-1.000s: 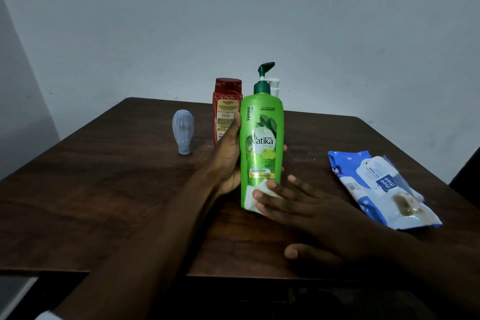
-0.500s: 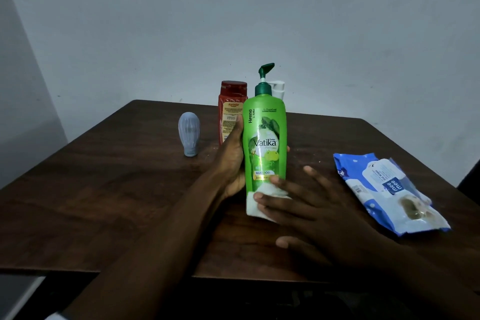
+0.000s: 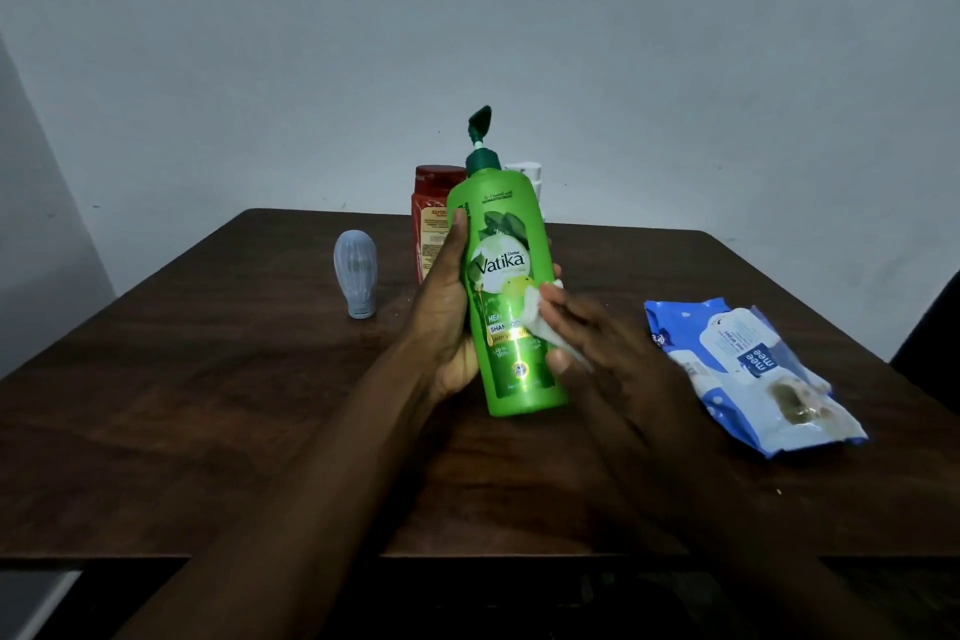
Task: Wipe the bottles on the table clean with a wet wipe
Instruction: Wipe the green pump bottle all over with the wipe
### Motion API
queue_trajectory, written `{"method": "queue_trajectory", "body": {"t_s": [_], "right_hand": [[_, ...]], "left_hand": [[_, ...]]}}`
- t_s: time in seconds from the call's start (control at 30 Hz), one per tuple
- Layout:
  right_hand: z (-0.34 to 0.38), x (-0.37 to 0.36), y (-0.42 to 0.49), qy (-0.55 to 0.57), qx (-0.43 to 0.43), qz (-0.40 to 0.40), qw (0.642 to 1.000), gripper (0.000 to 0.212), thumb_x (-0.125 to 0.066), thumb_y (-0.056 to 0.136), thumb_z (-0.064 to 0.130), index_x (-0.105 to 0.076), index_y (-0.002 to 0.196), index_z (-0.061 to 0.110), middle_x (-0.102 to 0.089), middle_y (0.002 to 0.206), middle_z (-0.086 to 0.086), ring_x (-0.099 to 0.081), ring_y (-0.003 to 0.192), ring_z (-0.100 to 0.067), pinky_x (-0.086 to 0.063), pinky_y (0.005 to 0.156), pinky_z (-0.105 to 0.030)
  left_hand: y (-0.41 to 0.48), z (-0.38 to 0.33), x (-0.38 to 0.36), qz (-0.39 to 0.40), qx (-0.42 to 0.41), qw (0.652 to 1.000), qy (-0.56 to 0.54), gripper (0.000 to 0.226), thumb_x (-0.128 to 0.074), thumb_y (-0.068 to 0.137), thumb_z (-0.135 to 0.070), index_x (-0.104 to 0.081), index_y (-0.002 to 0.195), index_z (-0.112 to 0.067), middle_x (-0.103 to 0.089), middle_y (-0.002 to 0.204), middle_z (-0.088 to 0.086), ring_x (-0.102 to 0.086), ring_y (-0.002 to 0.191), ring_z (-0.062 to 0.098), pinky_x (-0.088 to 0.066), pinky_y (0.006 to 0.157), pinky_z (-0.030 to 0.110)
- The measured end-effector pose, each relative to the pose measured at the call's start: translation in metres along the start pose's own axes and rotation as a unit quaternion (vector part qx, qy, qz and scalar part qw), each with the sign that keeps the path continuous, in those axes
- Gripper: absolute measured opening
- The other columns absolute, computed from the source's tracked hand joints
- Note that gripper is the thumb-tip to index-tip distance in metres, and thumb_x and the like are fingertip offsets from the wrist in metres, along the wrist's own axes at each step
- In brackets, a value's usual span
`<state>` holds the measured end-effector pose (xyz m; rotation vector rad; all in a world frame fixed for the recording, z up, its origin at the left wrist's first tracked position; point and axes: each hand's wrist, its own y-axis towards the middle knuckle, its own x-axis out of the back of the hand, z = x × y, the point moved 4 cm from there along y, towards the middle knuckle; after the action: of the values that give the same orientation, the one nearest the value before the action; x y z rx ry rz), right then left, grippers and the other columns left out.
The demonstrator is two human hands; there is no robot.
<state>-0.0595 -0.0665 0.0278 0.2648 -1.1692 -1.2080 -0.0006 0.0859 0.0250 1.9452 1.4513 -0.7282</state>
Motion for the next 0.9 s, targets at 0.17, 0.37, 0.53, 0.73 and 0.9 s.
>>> {"method": "queue_trajectory", "body": {"t_s": [0.17, 0.37, 0.53, 0.73, 0.9], "right_hand": [[-0.007, 0.013, 0.044, 0.113, -0.062, -0.057, 0.99, 0.023, -0.065, 0.094, 0.015, -0.074, 0.114, 0.014, -0.069, 0.123, 0.006, -0.062, 0.115, 0.001, -0.048, 0.096, -0.013], [0.001, 0.024, 0.046, 0.166, -0.095, -0.061, 0.98, 0.018, -0.071, 0.088, 0.002, -0.077, 0.104, 0.007, -0.072, 0.111, 0.001, -0.066, 0.098, 0.008, -0.047, 0.082, -0.004], [0.023, 0.036, 0.015, 0.205, -0.075, -0.095, 0.971, 0.019, -0.068, 0.087, 0.009, -0.076, 0.103, 0.011, -0.074, 0.108, 0.002, -0.068, 0.102, 0.001, -0.049, 0.087, -0.008], [0.041, 0.046, -0.005, 0.131, -0.031, -0.193, 0.972, 0.018, -0.069, 0.091, 0.015, -0.074, 0.108, 0.022, -0.073, 0.108, 0.013, -0.068, 0.109, -0.009, -0.052, 0.093, -0.022], [0.05, 0.043, -0.006, 0.015, 0.024, -0.287, 0.957, 0.022, -0.074, 0.087, -0.001, -0.075, 0.108, 0.007, -0.069, 0.106, -0.004, -0.066, 0.106, -0.009, -0.05, 0.093, -0.026]], "left_hand": [[-0.005, -0.001, -0.013, -0.02, -0.007, 1.0, 0.005, 0.064, -0.04, 0.099, -0.06, -0.06, 0.123, -0.006, -0.072, 0.096, 0.014, -0.072, 0.078, 0.026, -0.061, 0.067, 0.04], [-0.013, -0.006, -0.025, -0.105, 0.003, 0.994, 0.005, 0.064, -0.04, 0.099, -0.061, -0.065, 0.111, -0.003, -0.074, 0.084, 0.018, -0.073, 0.064, 0.028, -0.061, 0.053, 0.039], [-0.016, -0.013, -0.033, -0.114, -0.017, 0.993, -0.019, 0.071, -0.033, 0.1, -0.064, -0.066, 0.103, -0.001, -0.072, 0.076, 0.017, -0.071, 0.059, 0.028, -0.061, 0.054, 0.039], [-0.019, -0.015, -0.047, -0.151, -0.042, 0.986, -0.049, 0.066, -0.031, 0.103, -0.059, -0.066, 0.1, -0.003, -0.073, 0.073, 0.018, -0.071, 0.056, 0.03, -0.06, 0.051, 0.042], [-0.016, -0.014, -0.05, -0.204, -0.062, 0.974, -0.075, 0.062, -0.029, 0.106, -0.054, -0.065, 0.099, -0.003, -0.073, 0.07, 0.019, -0.071, 0.056, 0.028, -0.056, 0.068, 0.045]]}}
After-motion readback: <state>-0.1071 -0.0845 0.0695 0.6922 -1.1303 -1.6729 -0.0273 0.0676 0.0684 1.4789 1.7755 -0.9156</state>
